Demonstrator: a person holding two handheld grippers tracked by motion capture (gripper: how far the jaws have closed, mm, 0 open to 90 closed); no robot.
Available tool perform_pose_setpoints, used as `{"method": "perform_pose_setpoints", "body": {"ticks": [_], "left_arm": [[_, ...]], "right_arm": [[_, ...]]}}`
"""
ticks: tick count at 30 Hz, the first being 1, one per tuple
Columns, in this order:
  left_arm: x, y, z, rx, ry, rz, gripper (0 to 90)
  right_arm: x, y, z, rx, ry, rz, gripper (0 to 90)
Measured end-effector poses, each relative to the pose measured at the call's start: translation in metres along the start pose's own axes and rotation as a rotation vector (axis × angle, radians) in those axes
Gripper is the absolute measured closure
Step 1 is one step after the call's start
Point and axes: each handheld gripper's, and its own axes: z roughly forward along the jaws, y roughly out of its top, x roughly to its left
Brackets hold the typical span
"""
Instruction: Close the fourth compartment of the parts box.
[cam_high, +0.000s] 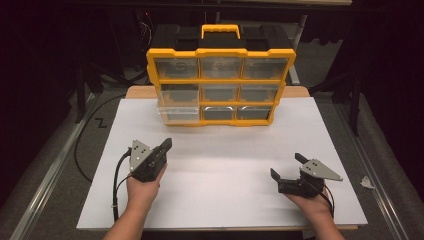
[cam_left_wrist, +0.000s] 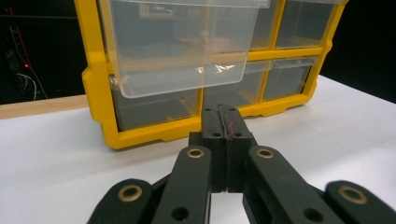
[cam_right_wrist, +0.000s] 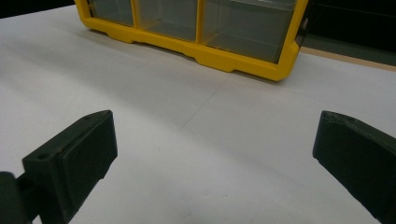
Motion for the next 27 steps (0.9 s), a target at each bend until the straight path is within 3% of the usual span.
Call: {"method": "perform_pose_setpoints", "body": {"ticks": [11, 27], "left_arm": [[-0.005, 0.015, 0.013, -0.008, 0.019, 0.003, 89.7], [0.002, 0.031, 0.035, -0.007, 0.055, 0.019, 89.8]], "right_arm": [[0.0, 0.001, -0.001, -0.005, -0.001, -0.002, 1.1], [0.0, 0.001, -0.001, -0.008, 0.002, -0.007, 1.1]]}}
